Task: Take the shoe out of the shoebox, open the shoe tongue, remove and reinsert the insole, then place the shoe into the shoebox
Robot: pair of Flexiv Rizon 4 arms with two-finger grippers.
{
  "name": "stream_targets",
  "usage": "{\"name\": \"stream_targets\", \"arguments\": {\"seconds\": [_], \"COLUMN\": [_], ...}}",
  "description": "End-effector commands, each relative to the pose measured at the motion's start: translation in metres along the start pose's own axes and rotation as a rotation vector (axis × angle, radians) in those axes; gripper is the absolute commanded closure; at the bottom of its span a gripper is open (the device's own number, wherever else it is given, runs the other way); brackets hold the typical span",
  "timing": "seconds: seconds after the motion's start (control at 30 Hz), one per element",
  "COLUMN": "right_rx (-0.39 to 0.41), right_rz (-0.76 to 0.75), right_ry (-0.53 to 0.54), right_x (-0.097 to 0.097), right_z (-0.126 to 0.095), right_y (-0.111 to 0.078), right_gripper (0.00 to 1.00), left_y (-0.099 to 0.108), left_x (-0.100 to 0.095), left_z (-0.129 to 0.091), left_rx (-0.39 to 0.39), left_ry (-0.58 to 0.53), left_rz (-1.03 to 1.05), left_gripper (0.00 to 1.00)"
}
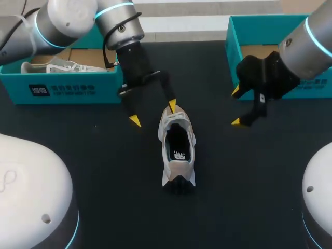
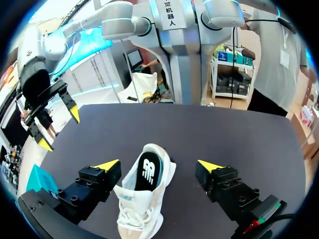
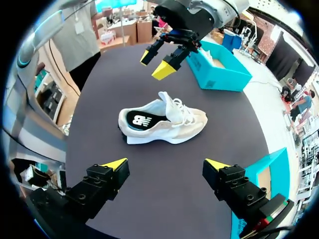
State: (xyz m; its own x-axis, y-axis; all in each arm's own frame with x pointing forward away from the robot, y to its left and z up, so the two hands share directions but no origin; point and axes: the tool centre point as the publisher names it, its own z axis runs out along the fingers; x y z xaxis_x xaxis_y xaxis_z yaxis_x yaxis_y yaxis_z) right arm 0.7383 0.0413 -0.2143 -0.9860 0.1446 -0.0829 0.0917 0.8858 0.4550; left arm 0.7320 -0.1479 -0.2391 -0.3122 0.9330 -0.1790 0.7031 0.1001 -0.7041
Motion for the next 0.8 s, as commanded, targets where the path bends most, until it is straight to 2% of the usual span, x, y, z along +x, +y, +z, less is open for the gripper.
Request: {"name": "stream_targets", "arguments": {"seconds": [0.03, 0.07, 0.13, 0.43, 0.53, 0.57, 0.63, 0.8], "right_rx": [0.045, 0.046, 0.117, 0.117, 0.117, 0.117, 0.117, 0.117], "right_rz": [-0.044, -0.065, -0.067, -0.067, -0.067, -0.067, -0.067, -0.067], "right_ry": [0.005, 0.012, 0.018, 0.018, 0.018, 0.018, 0.018, 0.018], "right_x": [0.009, 0.011, 0.013, 0.013, 0.013, 0.013, 0.013, 0.013], "right_z": [-0.062, -0.067, -0.074, -0.074, -0.074, -0.074, -0.074, -0.074], "right_y": [0.005, 0.006, 0.006, 0.006, 0.006, 0.006, 0.006, 0.006], "right_gripper": [0.0, 0.0, 0.0, 0.0, 0.0, 0.0, 0.0, 0.0], "left_y": [-0.001, -0.001, -0.001, -0.001, 0.001, 0.0, -0.003, -0.001], "left_x": [0.001, 0.001, 0.001, 0.001, 0.003, 0.003, 0.004, -0.002], "left_z": [0.0, 0.0, 0.0, 0.0, 0.002, 0.002, 0.001, -0.006], "left_rx": [-0.003, -0.003, -0.003, -0.003, 0.025, -0.017, -0.01, -0.069], "left_ry": [0.001, 0.001, 0.001, 0.001, 0.065, 0.105, 0.157, 0.252], "left_rz": [0.0, 0.0, 0.0, 0.0, 0.072, 0.103, 0.149, 0.279], "left_gripper": [0.0, 0.0, 0.0, 0.0, 0.0, 0.0, 0.0, 0.0]}}
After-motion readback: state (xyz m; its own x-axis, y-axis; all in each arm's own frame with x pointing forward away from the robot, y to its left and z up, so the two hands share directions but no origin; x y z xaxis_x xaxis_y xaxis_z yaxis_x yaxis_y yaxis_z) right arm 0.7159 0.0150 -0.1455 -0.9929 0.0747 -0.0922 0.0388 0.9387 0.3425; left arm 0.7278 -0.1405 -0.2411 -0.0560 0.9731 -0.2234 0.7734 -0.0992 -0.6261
